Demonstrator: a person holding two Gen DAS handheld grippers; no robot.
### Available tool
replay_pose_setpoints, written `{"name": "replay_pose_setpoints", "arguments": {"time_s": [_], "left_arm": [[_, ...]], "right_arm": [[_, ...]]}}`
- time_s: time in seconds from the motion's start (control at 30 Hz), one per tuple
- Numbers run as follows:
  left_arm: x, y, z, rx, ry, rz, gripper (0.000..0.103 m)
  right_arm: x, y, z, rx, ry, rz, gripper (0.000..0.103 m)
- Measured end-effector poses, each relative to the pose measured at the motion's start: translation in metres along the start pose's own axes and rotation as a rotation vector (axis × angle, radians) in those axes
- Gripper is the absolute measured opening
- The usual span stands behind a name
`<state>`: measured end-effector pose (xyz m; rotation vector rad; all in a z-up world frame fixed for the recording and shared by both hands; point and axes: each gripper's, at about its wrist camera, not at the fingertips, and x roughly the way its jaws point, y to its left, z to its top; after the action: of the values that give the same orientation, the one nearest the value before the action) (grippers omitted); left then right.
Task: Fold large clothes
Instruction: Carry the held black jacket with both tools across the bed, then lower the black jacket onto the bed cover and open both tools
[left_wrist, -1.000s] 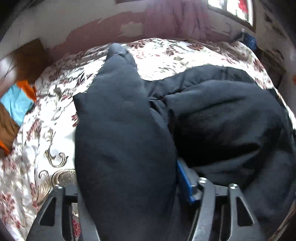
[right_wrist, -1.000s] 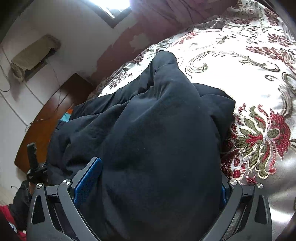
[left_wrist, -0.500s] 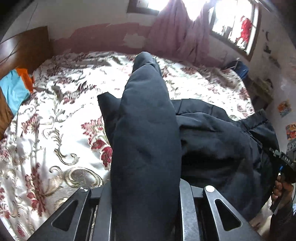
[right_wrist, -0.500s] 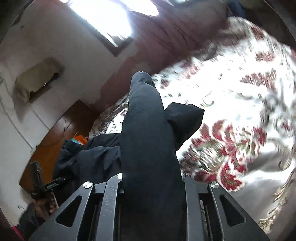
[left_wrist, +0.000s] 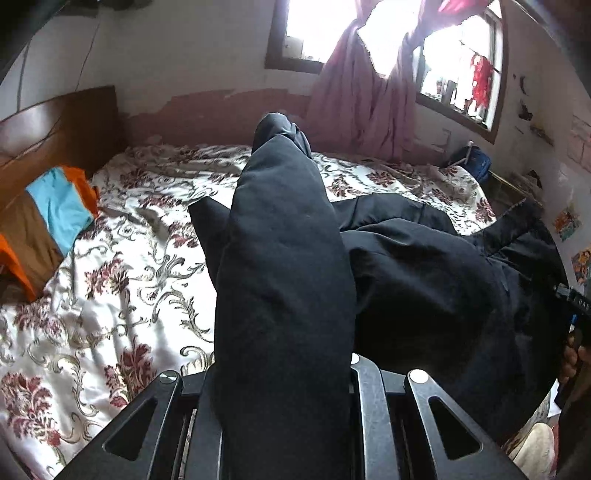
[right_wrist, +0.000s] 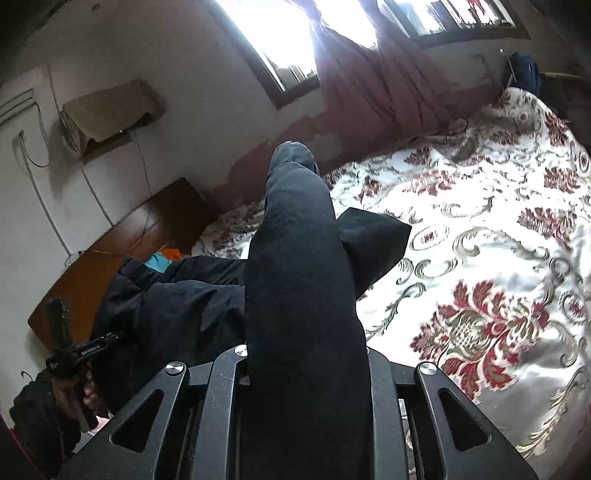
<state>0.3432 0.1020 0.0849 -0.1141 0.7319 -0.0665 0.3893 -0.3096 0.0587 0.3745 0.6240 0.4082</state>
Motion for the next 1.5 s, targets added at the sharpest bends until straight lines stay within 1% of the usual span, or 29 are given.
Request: {"name": "replay_pose_setpoints", "arguments": {"time_s": [0.1,0.17,0.2,0.23,0.27,0.3,0.33,0.37,0.4,0.43,0.47,0.5,0.53,0.57,0.6,0.67,0.73,0.8,0.87,0.93,1.0,1.07,1.17,1.3,1.5], "left_arm": [[0.018,0.009,-0.009,-0.023,0.034,0.002,0.017],[0.037,0.014,-0.018,-0.035,0.076,0.001,0.017],[0.052,0.017,-0.026,-0.045,0.11,0.003,0.017],[0.057,0.018,-0.03,-0.047,0.122,0.008,0.017],[0.068,0.021,-0.038,-0.054,0.136,0.02,0.018],[0.071,0.023,-0.041,-0.058,0.136,0.02,0.021],[0.074,0.025,-0.044,-0.068,0.136,0.02,0.023],[0.076,0.028,-0.047,-0.079,0.139,0.023,0.028],[0.079,0.03,-0.048,-0.085,0.149,0.029,0.034],[0.079,0.031,-0.049,-0.086,0.155,0.035,0.037],[0.08,0.034,-0.049,-0.088,0.164,0.044,0.043],[0.081,0.036,-0.049,-0.092,0.172,0.056,0.05],[0.081,0.039,-0.049,-0.099,0.18,0.068,0.054],[0.081,0.043,-0.049,-0.112,0.188,0.08,0.063],[0.08,0.046,-0.05,-0.122,0.193,0.089,0.073],[0.074,0.053,-0.051,-0.165,0.186,0.127,0.077],[0.064,0.057,-0.052,-0.204,0.162,0.147,0.081],[0.057,0.059,-0.053,-0.228,0.142,0.159,0.088],[0.045,0.062,-0.053,-0.247,0.115,0.171,0.09],[0.036,0.061,-0.054,-0.252,0.098,0.165,0.092],[0.024,0.056,-0.055,-0.244,0.077,0.166,0.096],[0.01,0.049,-0.056,-0.223,0.039,0.163,0.097],[-0.011,0.034,-0.057,-0.176,-0.017,0.162,0.102],[-0.043,0.009,-0.06,-0.109,-0.081,0.154,0.102],[-0.087,-0.019,-0.068,-0.055,-0.157,0.137,0.102]], "right_arm": [[0.024,-0.012,-0.013,0.028,0.054,-0.034,0.018],[0.042,-0.027,-0.025,0.064,0.105,-0.077,0.019],[0.049,-0.037,-0.032,0.088,0.118,-0.112,0.022],[0.055,-0.043,-0.037,0.105,0.124,-0.132,0.024],[0.057,-0.045,-0.039,0.116,0.126,-0.139,0.029],[0.059,-0.05,-0.041,0.13,0.125,-0.147,0.034],[0.061,-0.054,-0.042,0.14,0.125,-0.158,0.036],[0.062,-0.054,-0.044,0.141,0.128,-0.167,0.042],[0.062,-0.053,-0.045,0.138,0.133,-0.177,0.054],[0.063,-0.051,-0.046,0.129,0.137,-0.193,0.061],[0.063,-0.048,-0.048,0.119,0.136,-0.208,0.069],[0.061,-0.044,-0.049,0.107,0.133,-0.221,0.072],[0.06,-0.041,-0.049,0.094,0.135,-0.239,0.074],[0.061,-0.039,-0.051,0.083,0.134,-0.258,0.082],[0.059,-0.036,-0.05,0.066,0.131,-0.281,0.089],[0.053,-0.028,-0.052,0.027,0.119,-0.316,0.089],[0.045,-0.018,-0.052,-0.013,0.104,-0.352,0.09],[0.038,-0.01,-0.052,-0.045,0.087,-0.356,0.091],[0.028,0.002,-0.049,-0.085,0.068,-0.367,0.093],[0.018,0.015,-0.048,-0.13,0.045,-0.373,0.096],[0.007,0.03,-0.048,-0.178,0.007,-0.375,0.099],[-0.005,0.047,-0.049,-0.231,-0.035,-0.373,0.101],[-0.022,0.071,-0.05,-0.298,-0.085,-0.376,0.101],[-0.045,0.099,-0.053,-0.336,-0.121,-0.356,0.101],[-0.081,0.131,-0.064,-0.365,-0.185,-0.323,0.101]]}}
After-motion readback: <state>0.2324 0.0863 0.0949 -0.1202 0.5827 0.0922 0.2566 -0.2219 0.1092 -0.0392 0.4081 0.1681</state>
